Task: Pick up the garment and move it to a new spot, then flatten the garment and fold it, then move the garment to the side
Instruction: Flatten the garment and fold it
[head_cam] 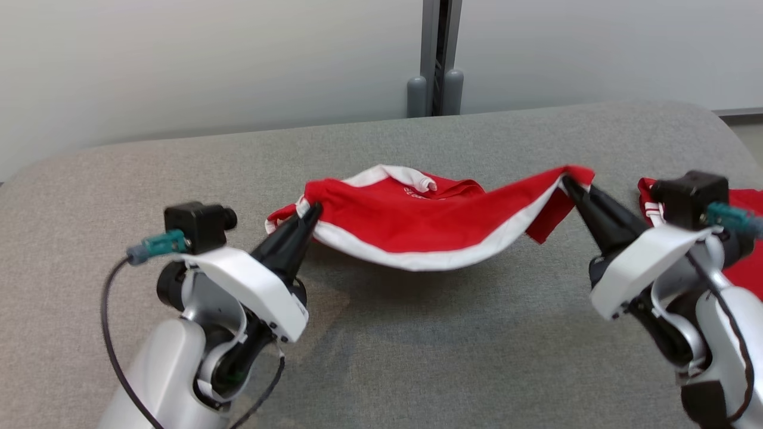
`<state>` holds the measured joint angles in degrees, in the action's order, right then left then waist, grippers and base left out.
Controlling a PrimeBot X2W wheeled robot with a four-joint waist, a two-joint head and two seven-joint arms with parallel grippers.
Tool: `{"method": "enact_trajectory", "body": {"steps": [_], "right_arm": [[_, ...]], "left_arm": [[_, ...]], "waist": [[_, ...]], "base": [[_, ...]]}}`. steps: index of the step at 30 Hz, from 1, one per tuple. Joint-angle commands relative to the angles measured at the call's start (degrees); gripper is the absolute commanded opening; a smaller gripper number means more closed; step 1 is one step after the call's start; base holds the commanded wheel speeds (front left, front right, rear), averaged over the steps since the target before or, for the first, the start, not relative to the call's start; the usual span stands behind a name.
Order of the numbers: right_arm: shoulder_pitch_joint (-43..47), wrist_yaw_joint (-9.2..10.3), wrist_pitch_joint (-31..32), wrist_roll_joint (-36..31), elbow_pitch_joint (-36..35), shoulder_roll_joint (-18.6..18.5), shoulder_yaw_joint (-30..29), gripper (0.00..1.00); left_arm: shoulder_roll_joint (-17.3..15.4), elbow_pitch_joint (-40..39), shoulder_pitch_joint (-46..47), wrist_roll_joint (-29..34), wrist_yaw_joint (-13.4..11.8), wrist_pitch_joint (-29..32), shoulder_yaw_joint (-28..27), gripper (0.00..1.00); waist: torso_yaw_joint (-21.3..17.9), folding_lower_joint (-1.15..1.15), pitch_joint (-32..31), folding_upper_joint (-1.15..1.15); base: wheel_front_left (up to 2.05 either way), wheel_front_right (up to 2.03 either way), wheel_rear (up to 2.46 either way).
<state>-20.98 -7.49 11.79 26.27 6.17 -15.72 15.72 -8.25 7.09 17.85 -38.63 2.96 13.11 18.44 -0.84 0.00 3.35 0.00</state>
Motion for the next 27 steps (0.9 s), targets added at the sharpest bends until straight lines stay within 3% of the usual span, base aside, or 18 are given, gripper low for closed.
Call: {"method": "enact_trajectory", "body": {"steps": [1, 15, 22, 27], "right_arm": [[-2.2, 0.0, 0.3, -1.1, -0.2, -0.7, -0.3, 0.0], [-18.1, 0.01, 2.3, -3.7, 0.9, -1.3, -3.8, 0.0], [-30.0, 0.01, 5.0, -2.1, 3.7, -1.9, -3.0, 0.0], [-42.2, 0.01, 5.6, -1.8, 9.3, -1.8, -1.8, 0.0]], "left_arm": [[-0.7, -2.5, 1.5, -1.1, -0.5, 1.8, -0.8, 0.0], [-1.0, -10.5, 15.8, -7.7, -4.7, 15.3, -3.9, 0.0], [-1.6, -7.6, 27.9, -8.6, -7.8, 19.6, -6.5, 0.0], [-1.0, -0.5, 40.4, -8.1, -8.6, 18.3, -8.8, 0.0]], "waist": [[0.3, 0.0, -0.6, 0.0], [1.3, 0.0, 0.2, 0.0], [0.5, 0.0, 8.8, 0.0], [-0.2, 0.0, 17.6, 0.0]], "base": [[0.0, 0.0, 0.0], [0.0, 0.0, 0.0], [0.0, 0.0, 0.0], [0.0, 0.0, 0.0]]}}
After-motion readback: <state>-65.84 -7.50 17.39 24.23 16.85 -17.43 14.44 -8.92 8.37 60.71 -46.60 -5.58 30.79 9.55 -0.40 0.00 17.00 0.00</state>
